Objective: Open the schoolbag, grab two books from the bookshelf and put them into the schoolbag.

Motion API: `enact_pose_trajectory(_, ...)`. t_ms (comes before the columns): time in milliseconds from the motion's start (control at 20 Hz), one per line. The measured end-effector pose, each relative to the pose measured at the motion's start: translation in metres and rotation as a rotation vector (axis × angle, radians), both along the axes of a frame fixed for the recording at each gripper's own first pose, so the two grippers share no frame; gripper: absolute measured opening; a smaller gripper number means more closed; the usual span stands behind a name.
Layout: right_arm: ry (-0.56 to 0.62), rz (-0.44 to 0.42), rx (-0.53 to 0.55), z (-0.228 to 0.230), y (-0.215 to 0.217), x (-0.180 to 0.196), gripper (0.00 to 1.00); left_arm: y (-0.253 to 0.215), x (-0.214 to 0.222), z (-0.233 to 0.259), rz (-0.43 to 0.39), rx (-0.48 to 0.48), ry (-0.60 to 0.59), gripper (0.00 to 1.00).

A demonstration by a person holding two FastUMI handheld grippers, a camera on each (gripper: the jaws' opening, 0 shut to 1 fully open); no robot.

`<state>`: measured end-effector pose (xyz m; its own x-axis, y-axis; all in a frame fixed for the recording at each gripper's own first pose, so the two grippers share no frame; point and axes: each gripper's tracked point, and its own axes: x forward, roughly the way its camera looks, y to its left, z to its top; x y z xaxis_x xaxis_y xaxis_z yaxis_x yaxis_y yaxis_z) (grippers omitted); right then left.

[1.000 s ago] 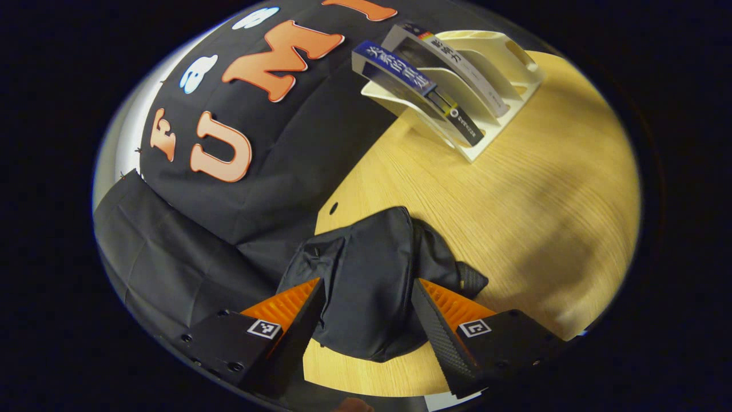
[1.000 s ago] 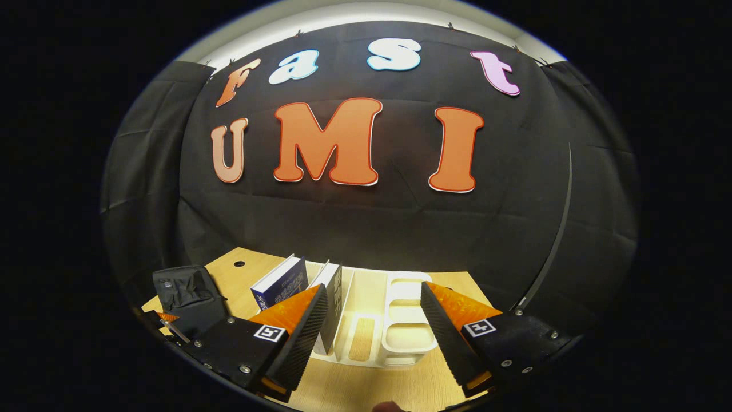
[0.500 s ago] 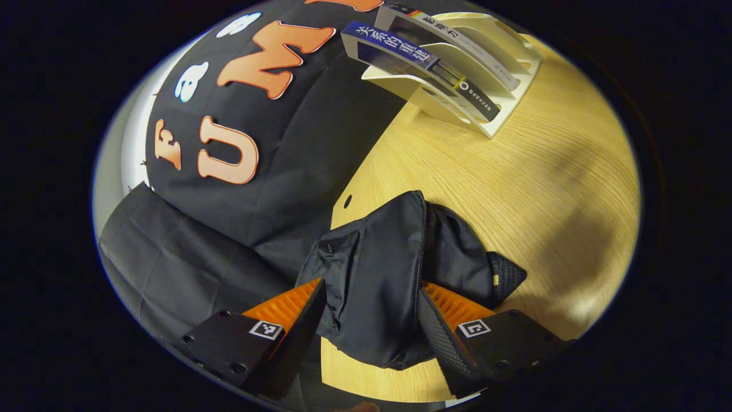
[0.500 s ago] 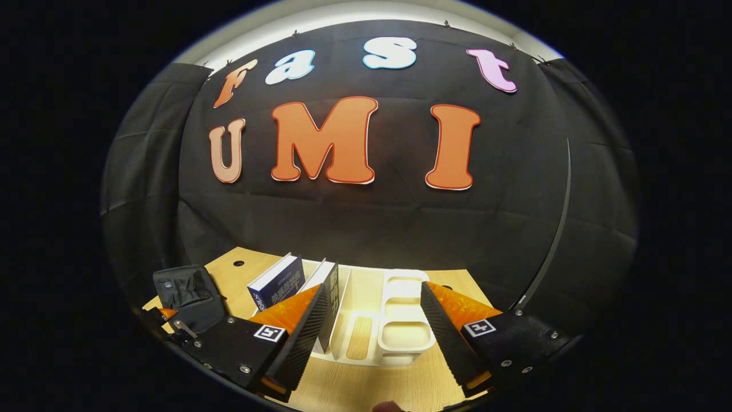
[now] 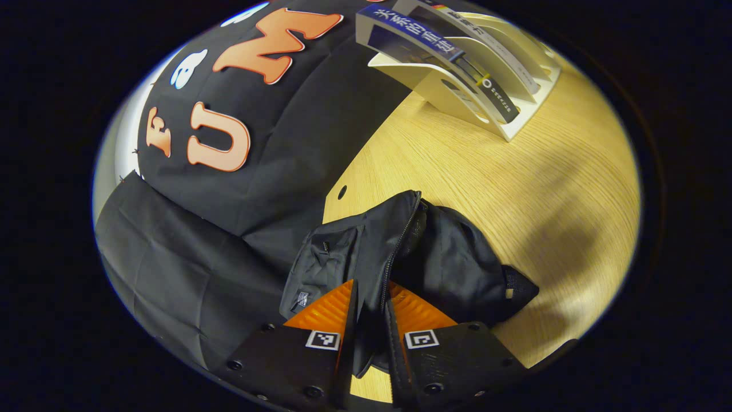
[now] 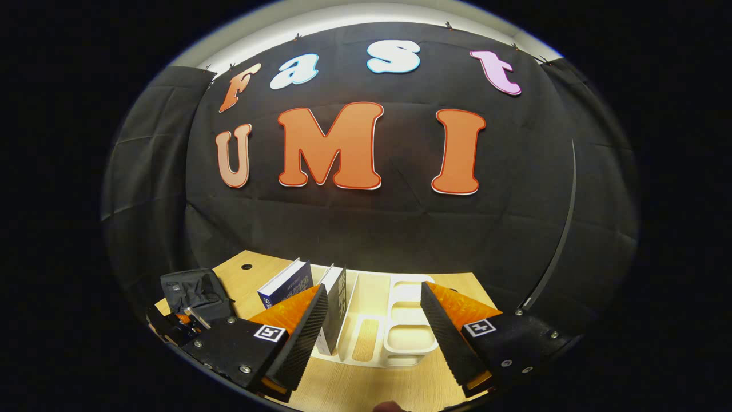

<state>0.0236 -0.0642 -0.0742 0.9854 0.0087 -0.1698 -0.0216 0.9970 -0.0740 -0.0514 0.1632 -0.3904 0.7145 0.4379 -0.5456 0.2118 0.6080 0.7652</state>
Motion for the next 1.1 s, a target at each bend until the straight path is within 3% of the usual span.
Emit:
enact_pose_trajectory(200, -0.005, -0.027, -0.008, 0.006, 0.010, 0.000, 0.97, -0.001, 0.004, 0.006, -0.013, -0.105, 0.059, 0.19)
enact_pose_trajectory(550, 0.031, -0.070, -0.054, 0.012, 0.049, 0.003, 0.97, 0.006, 0.007, 0.015, -0.018, -0.372, 0.208, 0.07)
enact_pose_trajectory(900, 0.109, -0.046, -0.103, 0.011, 0.097, 0.020, 0.97, 0.027, 0.022, 0.053, 0.015, -0.619, 0.324, 0.04)
enact_pose_trajectory(1100, 0.201, -0.018, -0.079, 0.000, 0.119, 0.034, 0.97, 0.039, 0.032, 0.078, 0.017, -0.737, 0.398, 0.04)
